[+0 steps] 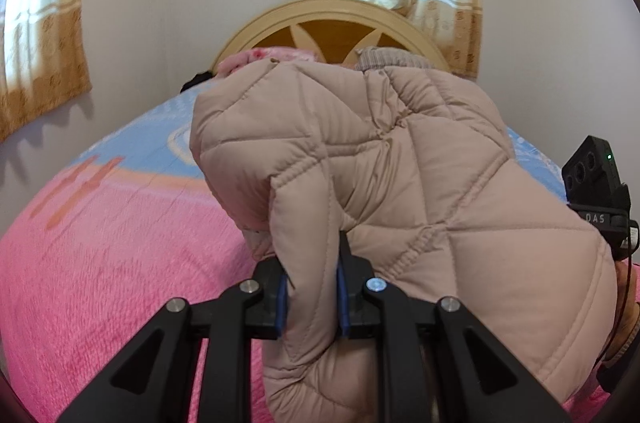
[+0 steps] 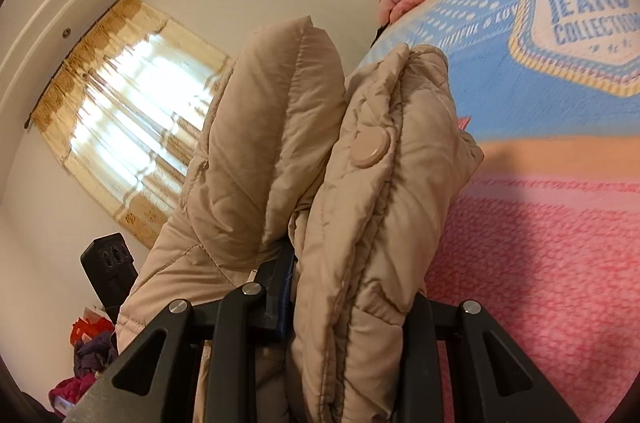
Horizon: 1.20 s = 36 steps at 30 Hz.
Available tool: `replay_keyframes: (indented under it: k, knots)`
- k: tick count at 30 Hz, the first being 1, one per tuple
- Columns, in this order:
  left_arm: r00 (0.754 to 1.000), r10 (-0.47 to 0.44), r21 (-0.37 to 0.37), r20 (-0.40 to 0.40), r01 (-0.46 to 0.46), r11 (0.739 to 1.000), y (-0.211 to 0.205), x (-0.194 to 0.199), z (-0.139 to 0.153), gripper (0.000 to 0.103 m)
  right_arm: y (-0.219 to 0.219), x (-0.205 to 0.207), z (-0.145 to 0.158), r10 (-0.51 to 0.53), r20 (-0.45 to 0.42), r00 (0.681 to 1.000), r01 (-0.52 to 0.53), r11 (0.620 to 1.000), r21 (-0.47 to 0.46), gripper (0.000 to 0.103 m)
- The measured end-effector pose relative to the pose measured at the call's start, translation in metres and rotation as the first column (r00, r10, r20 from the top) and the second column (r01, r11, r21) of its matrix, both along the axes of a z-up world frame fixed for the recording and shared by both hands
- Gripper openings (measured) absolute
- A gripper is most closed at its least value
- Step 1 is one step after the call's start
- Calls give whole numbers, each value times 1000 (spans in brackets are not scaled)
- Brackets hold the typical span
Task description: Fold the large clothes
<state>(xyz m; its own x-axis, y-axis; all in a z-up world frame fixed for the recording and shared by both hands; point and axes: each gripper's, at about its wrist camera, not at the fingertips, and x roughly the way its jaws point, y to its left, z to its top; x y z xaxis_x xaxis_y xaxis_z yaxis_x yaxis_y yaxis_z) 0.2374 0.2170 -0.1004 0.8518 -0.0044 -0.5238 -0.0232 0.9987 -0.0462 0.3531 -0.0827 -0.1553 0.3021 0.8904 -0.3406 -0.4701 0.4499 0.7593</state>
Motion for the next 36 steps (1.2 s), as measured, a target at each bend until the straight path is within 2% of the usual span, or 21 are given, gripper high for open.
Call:
replay_keyframes:
  k: [5, 7, 10, 12, 15, 18, 20, 22, 27, 29, 33, 35, 36]
  knots:
    - [999, 33, -20, -42, -34, 999, 17, -5, -23, 24, 12, 6, -20, 11, -50, 999, -12, 999, -30, 27]
    - [998, 51, -13, -46, -52, 999, 20, -7, -28, 39, 14, 8, -28, 6, -63, 998, -9, 999, -48, 27]
    - [997, 67, 14, -45, -66, 998, 19, -7, -32, 49, 13, 11, -36, -5, -84, 996, 0, 998, -58, 28]
    - [996, 72, 17, -46, -71, 997, 22, -9, -34, 52, 13, 12, -39, -12, -86, 996, 5, 997, -73, 30]
    - [995, 88, 11, -47, -87, 996, 25, -10, -38, 62, 14, 13, -42, -22, -83, 996, 13, 994, -110, 34]
    - [994, 97, -2, -51, -97, 995, 29, -12, -41, 67, 13, 14, -43, -34, -81, 996, 22, 990, -142, 40]
    - [994, 95, 0, -51, -95, 995, 27, -14, -42, 68, 12, 12, -42, -41, -77, 996, 28, 987, -159, 43]
    - [993, 107, 7, -48, -107, 994, 28, -16, -42, 75, 12, 11, -42, -49, -71, 996, 35, 984, -177, 44]
    - [990, 130, -16, -55, -131, 991, 34, -22, -46, 85, 9, 9, -42, -74, -58, 996, 60, 975, -216, 49]
    - [989, 139, -13, -56, -140, 990, 34, -23, -45, 88, 7, 6, -39, -91, -33, 995, 80, 966, -246, 56]
    - [987, 150, -3, -66, -150, 989, 31, -29, -40, 89, 4, 2, -29, -122, -7, 992, 115, 952, -284, 62]
    - [986, 156, 5, -59, -156, 988, 29, -34, -35, 89, -4, -3, -15, -163, 32, 986, 165, 938, -305, 65]
    - [986, 161, 14, -46, -161, 987, 26, -41, -28, 95, -8, -7, -8, -182, 51, 982, 189, 932, -310, 67]
